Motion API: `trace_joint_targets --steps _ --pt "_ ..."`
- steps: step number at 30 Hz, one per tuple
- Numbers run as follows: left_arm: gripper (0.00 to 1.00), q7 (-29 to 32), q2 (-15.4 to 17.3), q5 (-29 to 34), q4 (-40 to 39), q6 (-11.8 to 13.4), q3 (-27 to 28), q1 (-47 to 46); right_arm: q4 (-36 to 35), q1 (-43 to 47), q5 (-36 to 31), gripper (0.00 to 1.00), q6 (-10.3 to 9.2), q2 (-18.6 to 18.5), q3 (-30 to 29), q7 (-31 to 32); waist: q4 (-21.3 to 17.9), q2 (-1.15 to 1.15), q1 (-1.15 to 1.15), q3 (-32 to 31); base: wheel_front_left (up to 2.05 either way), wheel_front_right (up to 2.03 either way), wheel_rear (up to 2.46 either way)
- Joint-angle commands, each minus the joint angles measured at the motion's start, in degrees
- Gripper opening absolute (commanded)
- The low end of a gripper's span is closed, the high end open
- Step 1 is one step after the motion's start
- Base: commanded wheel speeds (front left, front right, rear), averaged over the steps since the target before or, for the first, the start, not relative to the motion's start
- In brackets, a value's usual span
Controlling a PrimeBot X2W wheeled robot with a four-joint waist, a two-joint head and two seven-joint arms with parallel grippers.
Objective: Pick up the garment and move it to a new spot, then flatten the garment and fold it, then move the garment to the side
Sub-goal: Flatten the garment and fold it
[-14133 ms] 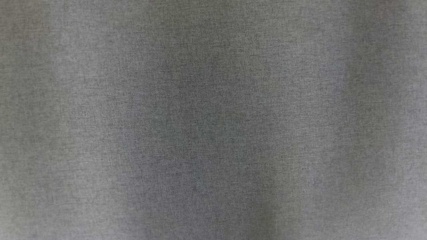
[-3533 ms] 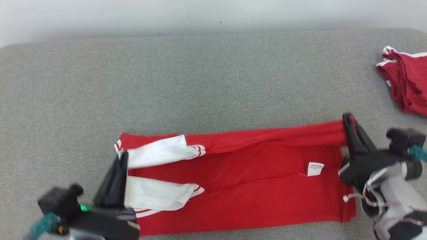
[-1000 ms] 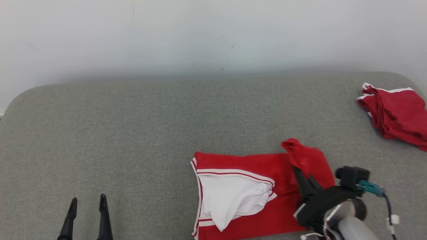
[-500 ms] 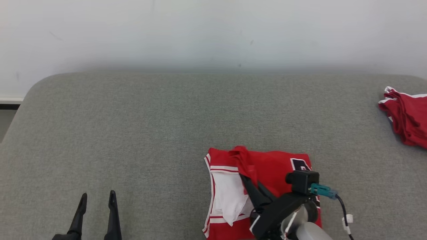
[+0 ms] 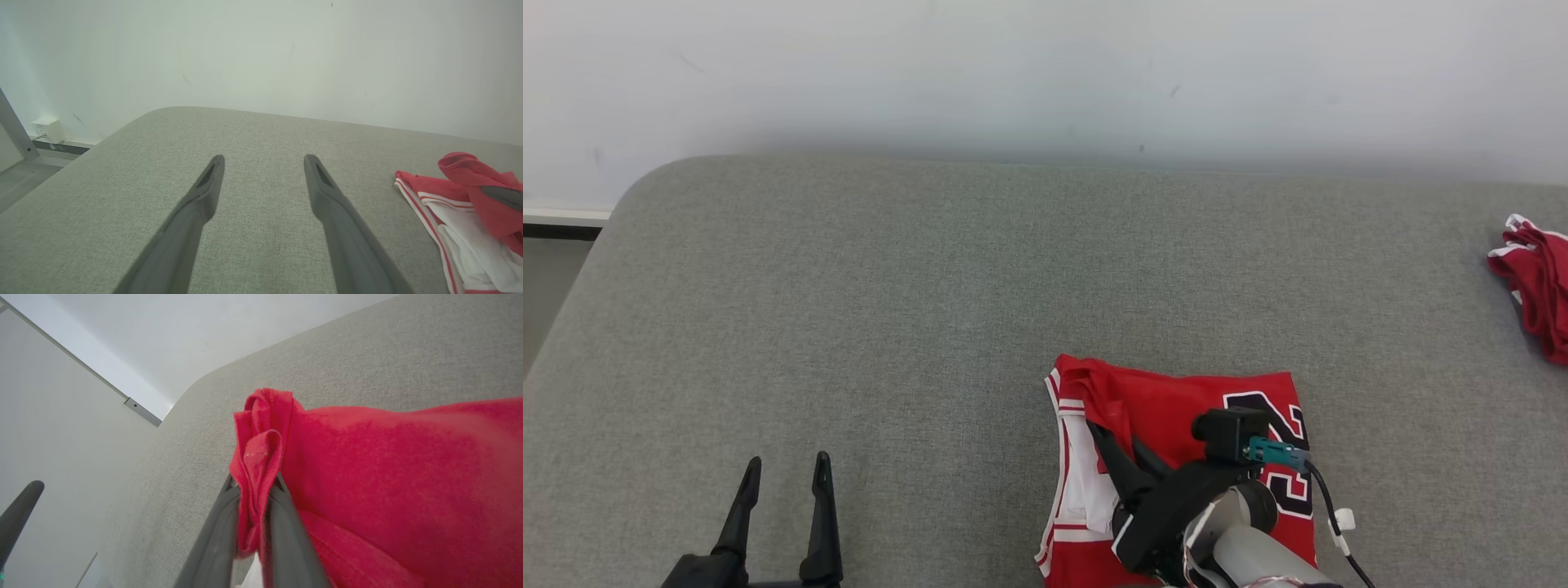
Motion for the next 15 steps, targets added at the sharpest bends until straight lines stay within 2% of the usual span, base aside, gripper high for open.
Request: trace_joint_targets --steps 1,5,8,11,15 --pt "1.0 -0.2 0.0 -0.2 0.2 0.1 0.1 -0.5 0.1 -0.8 0.7 1.0 -0.15 0.0 0.3 -0.3 0.0 0.0 0.0 0.1 0.0 0.0 0.0" --pt "1.0 -0.2 0.0 -0.1 0.2 0.1 0.3 -0.4 1.1 -3.5 2.1 1.0 -0.15 0.0 3.4 -2.3 -0.7 0.0 0.0 0.1 0.0 0.0 0.0" --pt "1.0 -0.2 0.0 0.2 0.1 0.1 0.6 -0.3 2.4 -5.6 0.9 1.0 -0.16 -0.1 2.9 -3.6 -1.7 0.0 0.0 0.1 0.0 0.0 0.0" --pt "1.0 -0.2 0.0 0.0 -0.1 0.0 1.1 -0.1 2.6 -7.6 -2.5 1.0 -0.16 -0.1 0.2 -4.2 -2.9 0.0 0.0 -0.1 0.0 0.0 0.0" --pt "1.0 -0.2 0.0 0.3 -0.4 -0.1 2.0 -0.2 -2.9 -6.5 -9.8 1.0 -0.16 -3.0 -7.4 -4.2 -4.3 0.0 0.0 -0.3 0.0 0.0 0.0"
